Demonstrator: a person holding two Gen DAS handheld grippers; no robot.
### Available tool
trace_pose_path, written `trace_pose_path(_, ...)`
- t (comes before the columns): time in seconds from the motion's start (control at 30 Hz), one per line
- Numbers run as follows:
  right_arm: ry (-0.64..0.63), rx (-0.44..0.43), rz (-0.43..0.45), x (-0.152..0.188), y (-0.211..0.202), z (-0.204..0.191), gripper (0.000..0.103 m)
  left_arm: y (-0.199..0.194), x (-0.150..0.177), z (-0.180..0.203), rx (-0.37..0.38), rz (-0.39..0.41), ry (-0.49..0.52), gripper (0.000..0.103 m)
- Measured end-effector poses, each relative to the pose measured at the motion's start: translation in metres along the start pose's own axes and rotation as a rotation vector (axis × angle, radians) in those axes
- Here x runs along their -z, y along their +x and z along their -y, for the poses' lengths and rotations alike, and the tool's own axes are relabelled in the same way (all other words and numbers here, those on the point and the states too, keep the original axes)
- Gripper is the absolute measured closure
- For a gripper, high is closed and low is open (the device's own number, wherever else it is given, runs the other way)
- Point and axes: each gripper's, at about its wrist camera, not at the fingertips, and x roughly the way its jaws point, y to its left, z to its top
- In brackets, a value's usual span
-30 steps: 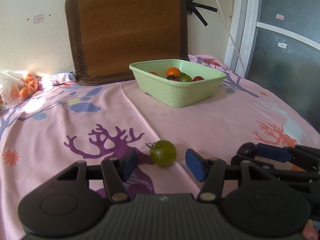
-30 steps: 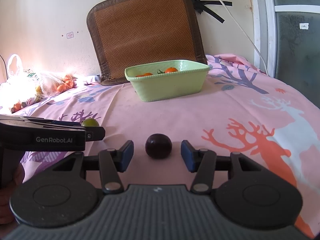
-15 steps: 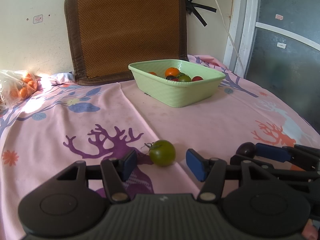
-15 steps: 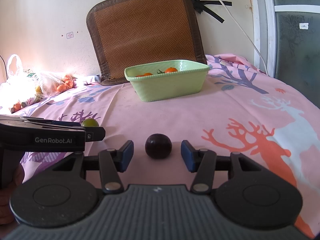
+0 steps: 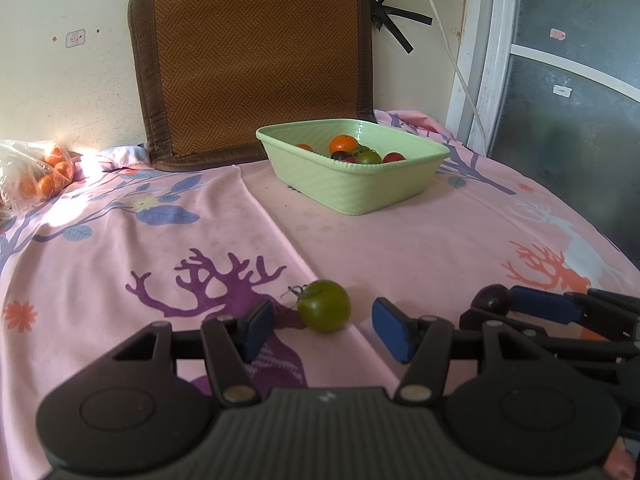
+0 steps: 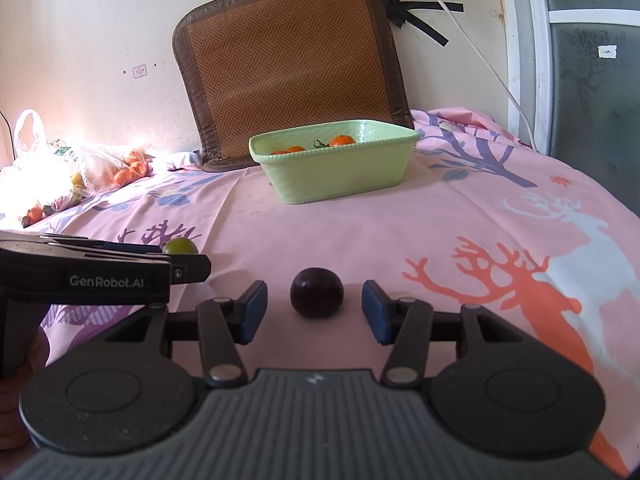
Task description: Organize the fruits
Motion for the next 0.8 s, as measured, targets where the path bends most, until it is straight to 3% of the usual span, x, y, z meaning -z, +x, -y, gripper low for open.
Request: trace_pose_path(0.8, 0.0, -0.001, 0.0, -0.0001, 0.0, -0.0002, 0.048, 0.0, -0.0001, 0.0003, 0.0, 0.0, 0.0, 0.045)
